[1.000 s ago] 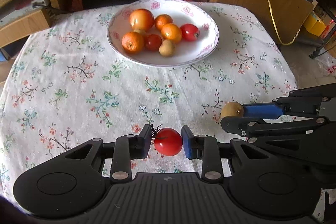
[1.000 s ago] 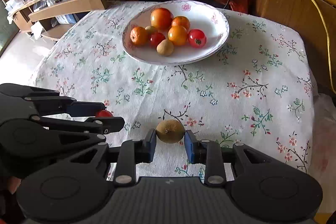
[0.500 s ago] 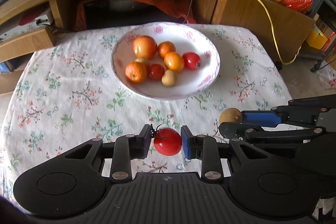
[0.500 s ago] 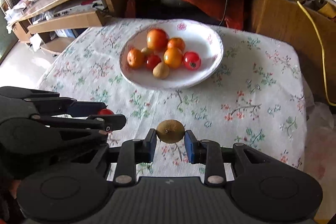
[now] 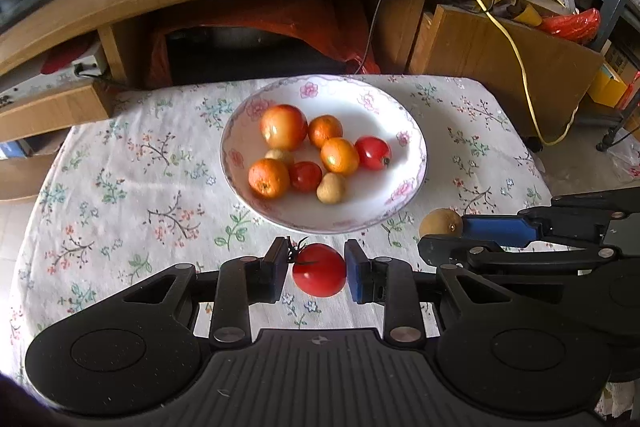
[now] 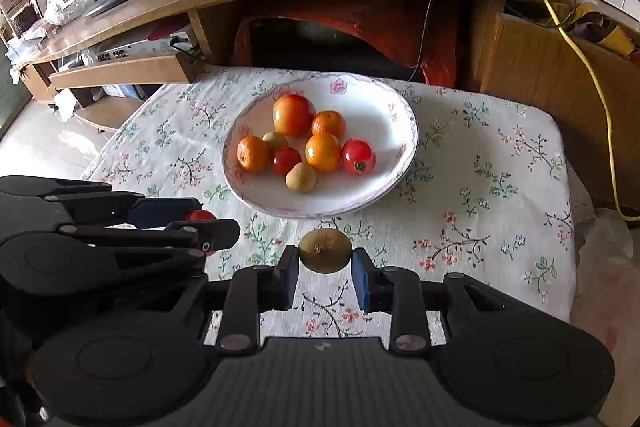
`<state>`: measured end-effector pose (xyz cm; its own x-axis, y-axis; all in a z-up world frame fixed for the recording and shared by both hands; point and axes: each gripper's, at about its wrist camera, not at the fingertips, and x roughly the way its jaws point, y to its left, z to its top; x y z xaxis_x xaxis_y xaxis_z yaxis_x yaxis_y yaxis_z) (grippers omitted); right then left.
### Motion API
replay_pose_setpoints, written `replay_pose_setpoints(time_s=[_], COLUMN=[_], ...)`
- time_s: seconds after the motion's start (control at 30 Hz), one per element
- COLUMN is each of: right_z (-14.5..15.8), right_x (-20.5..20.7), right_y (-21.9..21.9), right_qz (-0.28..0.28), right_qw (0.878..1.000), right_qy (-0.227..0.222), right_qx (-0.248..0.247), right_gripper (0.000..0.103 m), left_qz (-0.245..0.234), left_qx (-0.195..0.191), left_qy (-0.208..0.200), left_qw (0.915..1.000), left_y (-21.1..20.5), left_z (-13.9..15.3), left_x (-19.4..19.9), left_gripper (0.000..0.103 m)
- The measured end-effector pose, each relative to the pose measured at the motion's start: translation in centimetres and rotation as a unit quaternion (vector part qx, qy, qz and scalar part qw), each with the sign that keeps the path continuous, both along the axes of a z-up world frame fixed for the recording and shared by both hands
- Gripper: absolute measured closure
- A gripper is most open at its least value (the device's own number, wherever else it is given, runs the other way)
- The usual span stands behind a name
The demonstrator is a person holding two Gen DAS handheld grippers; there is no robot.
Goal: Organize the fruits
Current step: 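Carry the red tomato toward the bowl with left gripper while right carries the brown fruit, then lower the tomato into the bowl and open left gripper while right releases the brown fruit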
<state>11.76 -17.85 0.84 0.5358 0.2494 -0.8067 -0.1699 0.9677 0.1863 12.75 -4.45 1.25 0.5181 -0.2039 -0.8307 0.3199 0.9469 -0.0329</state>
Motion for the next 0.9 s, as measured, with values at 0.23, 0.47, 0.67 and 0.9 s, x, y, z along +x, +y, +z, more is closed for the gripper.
replay_pose_setpoints(time_s=[0.23,0.47,0.67,0.9], right_z=[0.4,0.6,0.8,0.6], right_x=[0.9,2.2,3.5,5.5], right_y=[0.0,-0.5,-0.6,-0.8], right_qz=[-0.002,-0.011,-0.014,-0.016], right_qw=[1.0,1.0,1.0,1.0], right_qy=[-0.007,-0.012,-0.017,-0.019], right_qx=[0.0,0.007,0.005,0.003], right_gripper=[0.072,0.072,0.072,0.072], left_qz=[0.002,0.001,0.005,0.014], left_qx=[0.002,0.001,-0.002,-0.003], left_qy=[-0.008,-0.015,-0.017,-0.014], left_qw=[1.0,0.9999,0.9998,0.9998], left_y=[-0.2,-0.6,-0.8,-1.0], left_z=[0.5,0.8,0.8,0.3], left_x=[1.0,2.4,3.7,5.7], left_gripper=[0.066,0.066,0.066,0.066])
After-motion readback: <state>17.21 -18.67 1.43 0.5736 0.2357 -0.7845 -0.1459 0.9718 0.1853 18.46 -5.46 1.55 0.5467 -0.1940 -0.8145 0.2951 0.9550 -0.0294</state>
